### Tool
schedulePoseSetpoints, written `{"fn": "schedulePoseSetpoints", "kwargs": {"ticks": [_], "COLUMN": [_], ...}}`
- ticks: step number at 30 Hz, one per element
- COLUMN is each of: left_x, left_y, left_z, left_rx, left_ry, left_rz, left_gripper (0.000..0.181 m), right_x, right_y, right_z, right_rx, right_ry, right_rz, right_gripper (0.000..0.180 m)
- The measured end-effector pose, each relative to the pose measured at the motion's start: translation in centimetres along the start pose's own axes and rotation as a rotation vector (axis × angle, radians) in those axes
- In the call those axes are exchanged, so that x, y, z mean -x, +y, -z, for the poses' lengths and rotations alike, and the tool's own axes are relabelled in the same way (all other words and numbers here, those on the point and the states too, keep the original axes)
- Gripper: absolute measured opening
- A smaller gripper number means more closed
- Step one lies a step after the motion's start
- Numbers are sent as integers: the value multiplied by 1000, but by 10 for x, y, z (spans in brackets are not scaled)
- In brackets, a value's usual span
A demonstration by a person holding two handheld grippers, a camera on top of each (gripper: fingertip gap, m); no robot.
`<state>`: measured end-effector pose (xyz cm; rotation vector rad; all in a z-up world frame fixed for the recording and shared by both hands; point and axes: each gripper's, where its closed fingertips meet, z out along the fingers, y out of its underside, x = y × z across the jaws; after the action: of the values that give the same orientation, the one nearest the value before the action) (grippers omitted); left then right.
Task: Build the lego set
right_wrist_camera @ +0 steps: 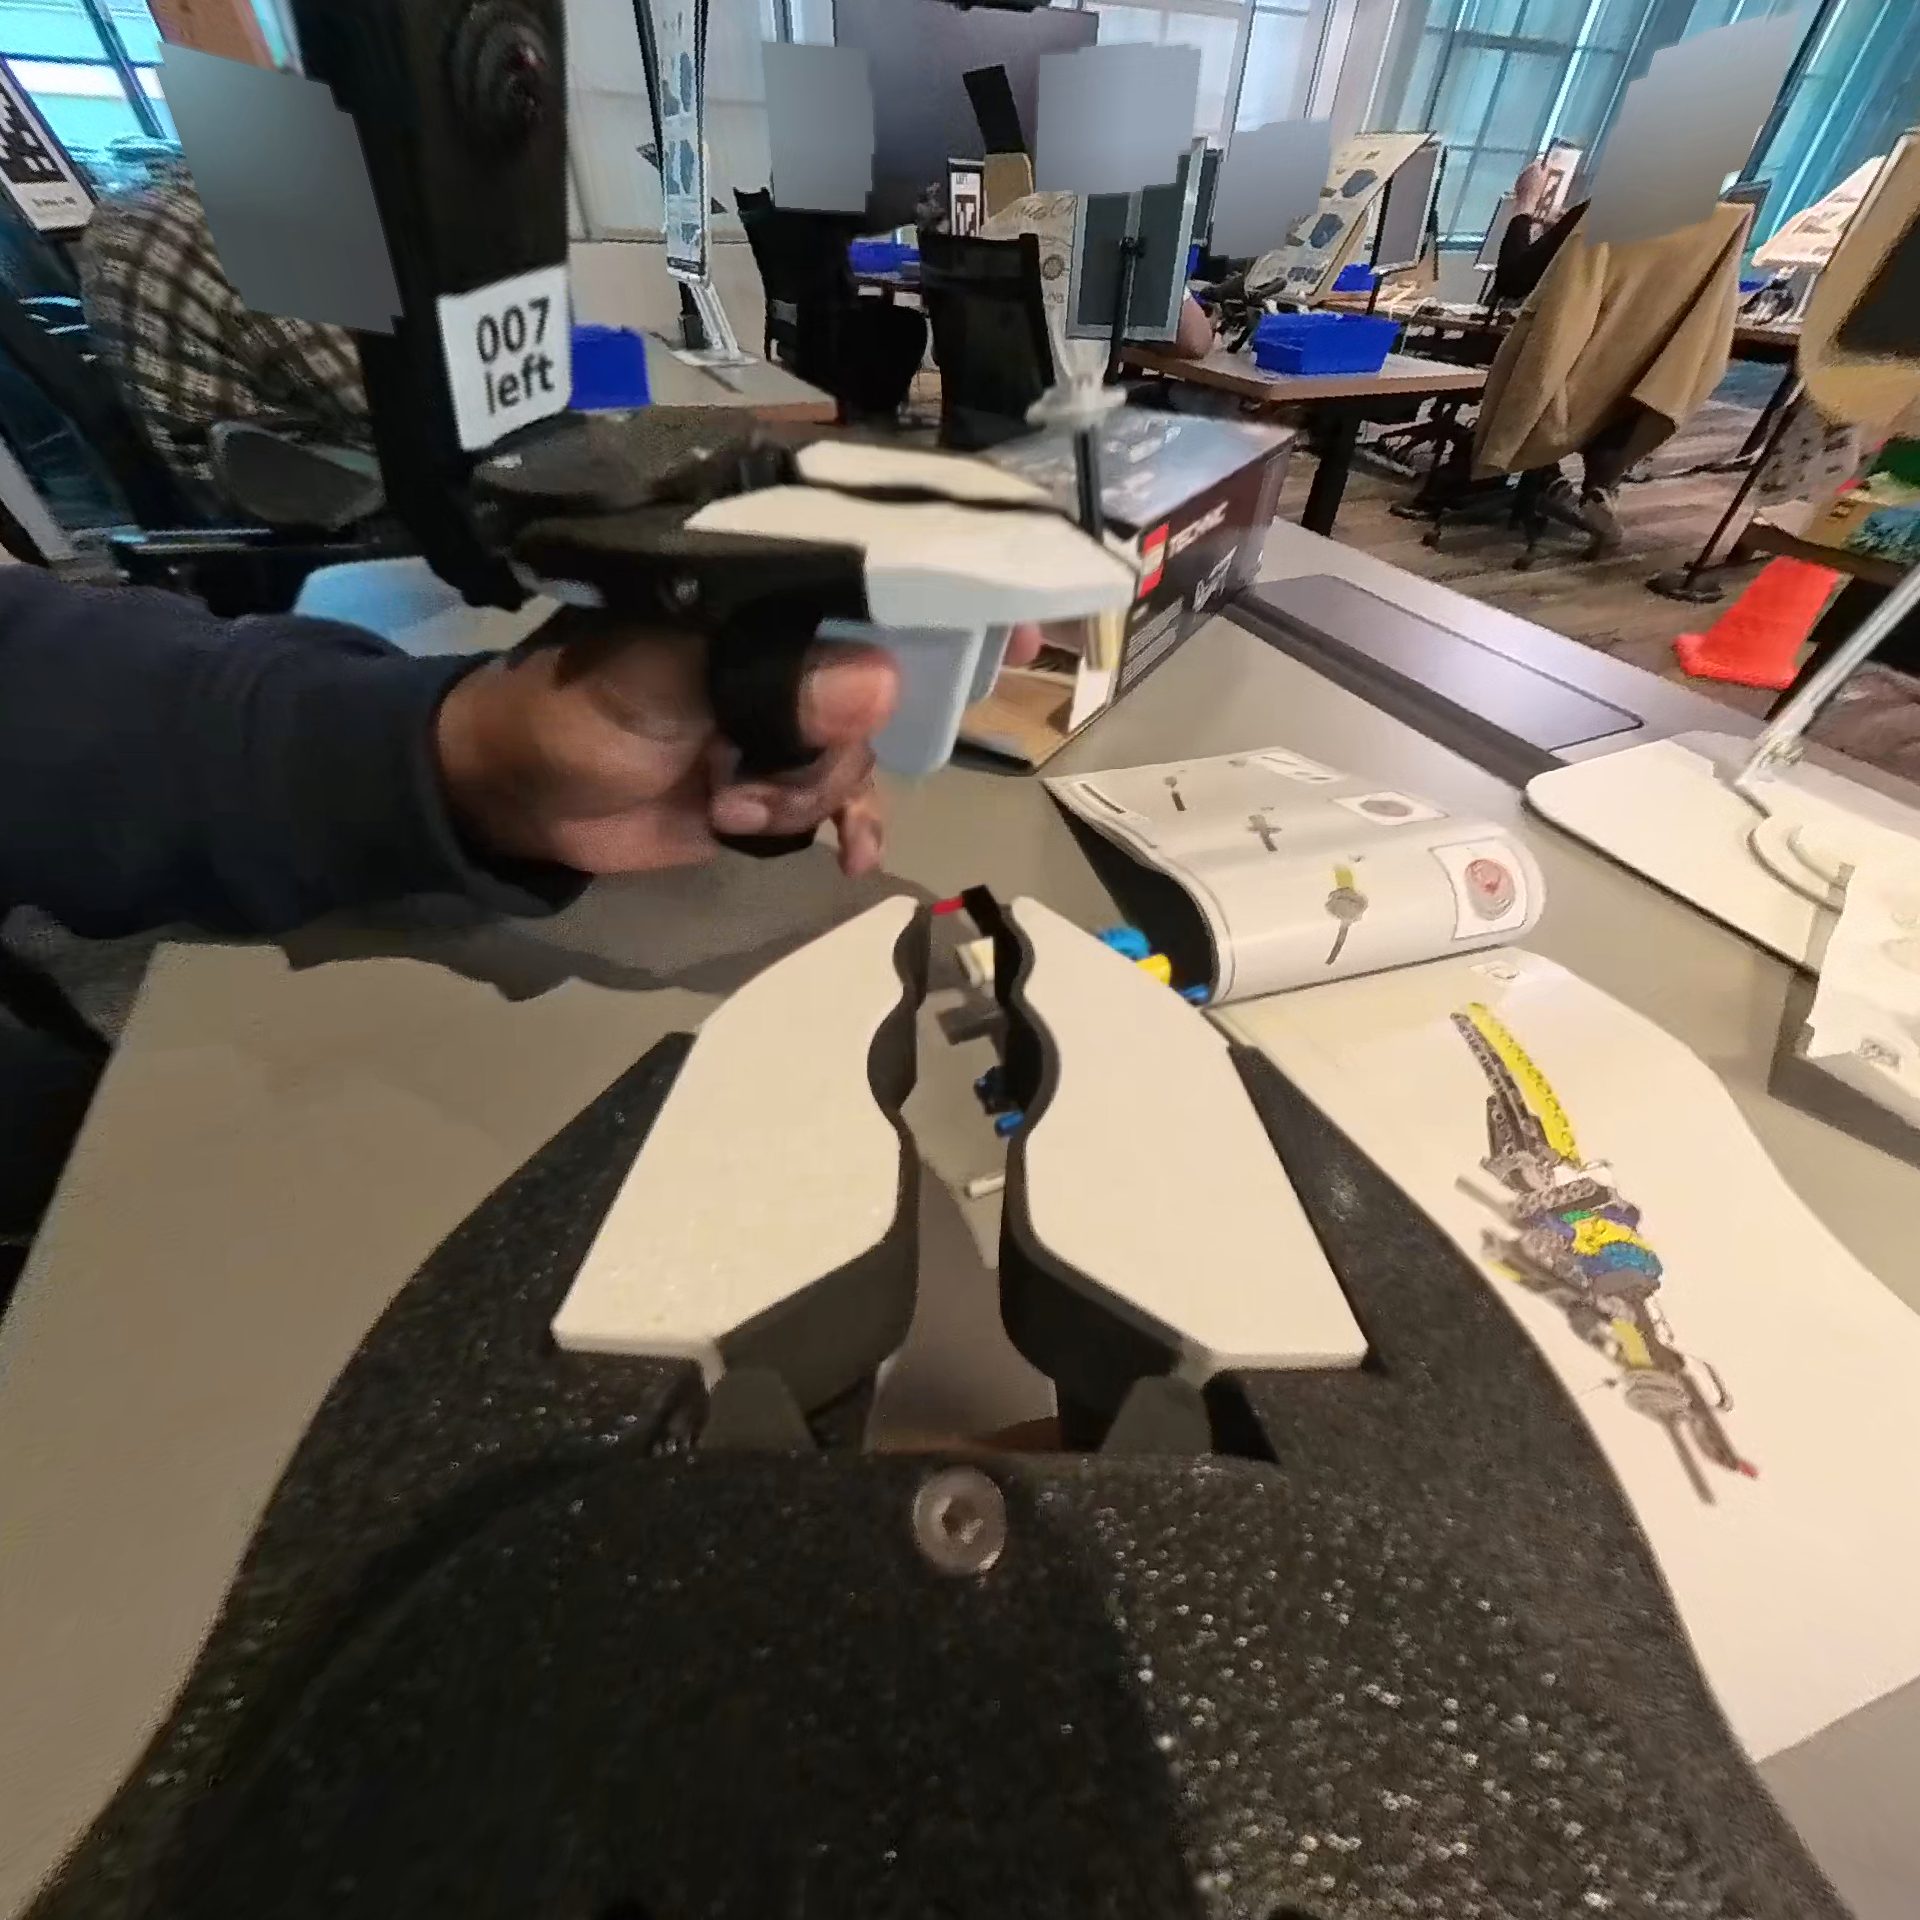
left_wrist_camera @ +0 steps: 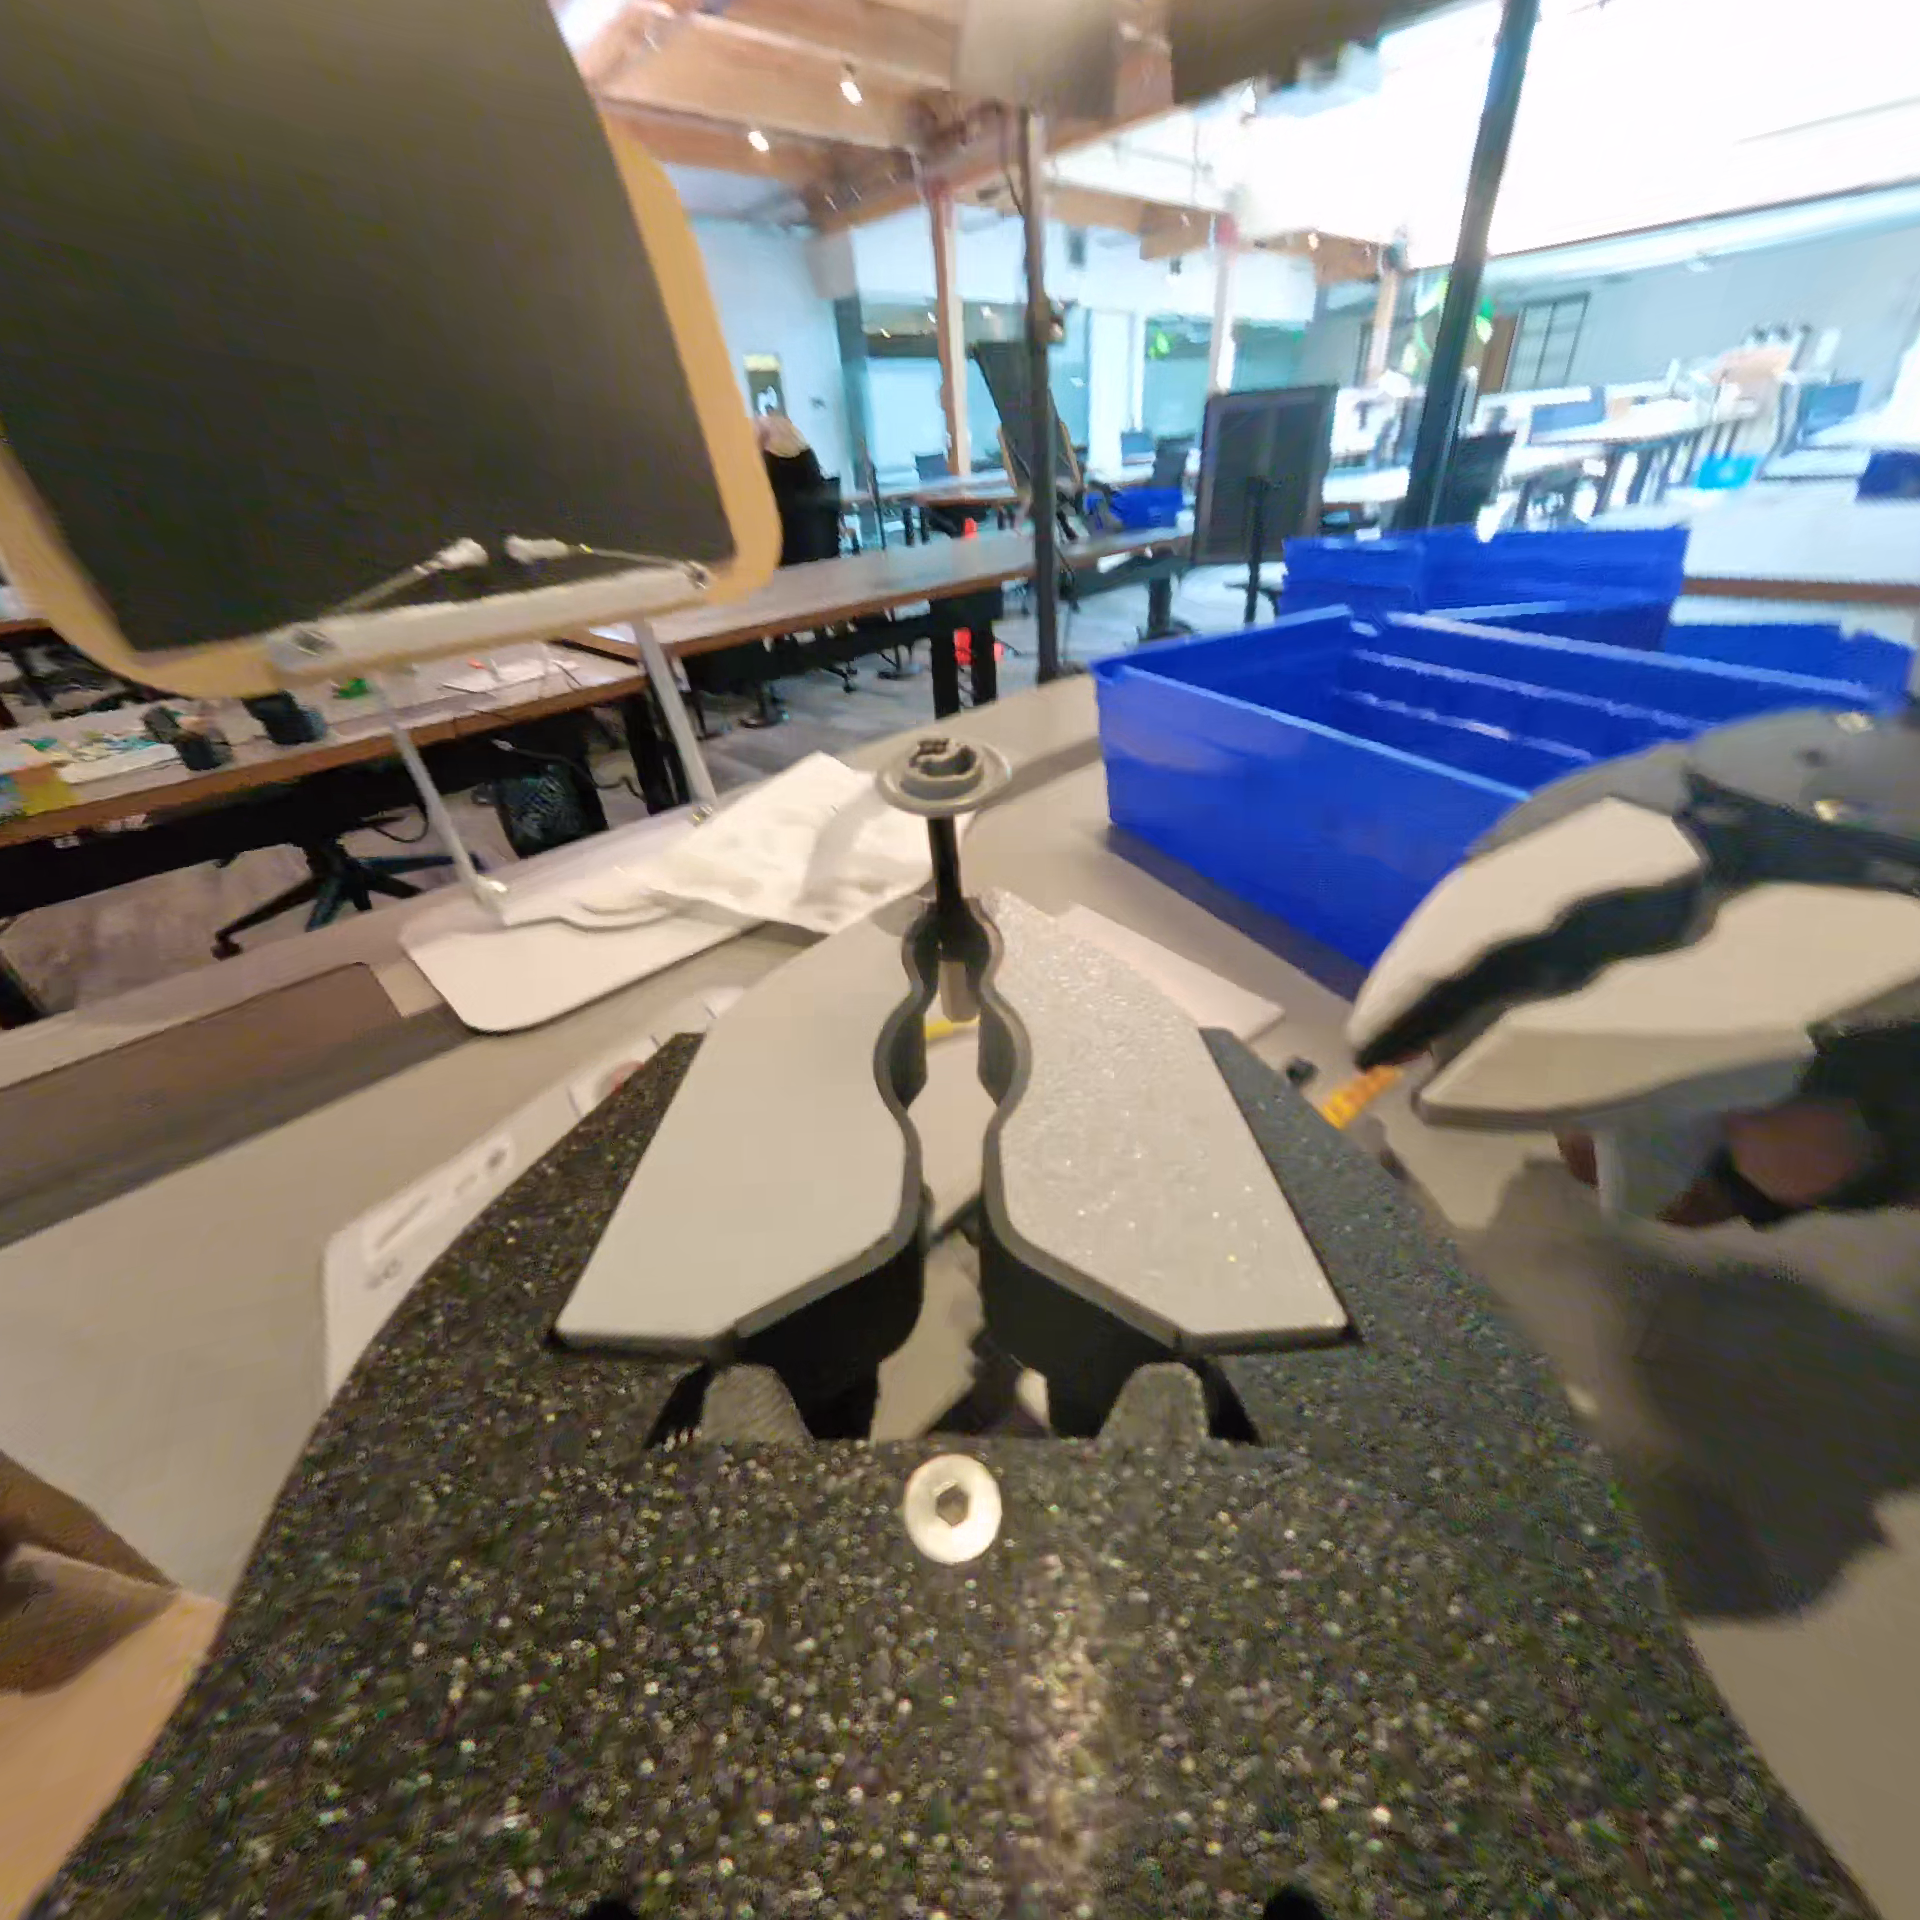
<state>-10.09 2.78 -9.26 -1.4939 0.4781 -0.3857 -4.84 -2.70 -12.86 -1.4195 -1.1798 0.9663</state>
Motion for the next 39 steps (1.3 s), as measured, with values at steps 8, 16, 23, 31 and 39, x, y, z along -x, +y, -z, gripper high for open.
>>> {"fn": "schedulePoseSetpoints", "kwargs": {"ticks": [8,16,23,31,39], "left_x": [50,66,70,69,73], "left_y": [9,52,50,51,53], "left_z": [-27,-22,-22,-23,-20], "left_rx": [-41,63,42,49,63], "left_ry": [-92,-71,-66,-66,-81], "left_rz": [12,10,23,19,-20], "left_gripper": [4,4,4,4,4], "right_x": [-14,2,3,4,-5], "right_y": [-11,4,9,10,12], "right_z": [-22,-19,-18,-18,-22], "right_rx": [-47,-85,-98,-94,-76], "right_ry": [30,-35,-91,-114,-110], "right_rz": [17,57,-4,-14,-98], "right_gripper": [7,6,6,6,6]}}
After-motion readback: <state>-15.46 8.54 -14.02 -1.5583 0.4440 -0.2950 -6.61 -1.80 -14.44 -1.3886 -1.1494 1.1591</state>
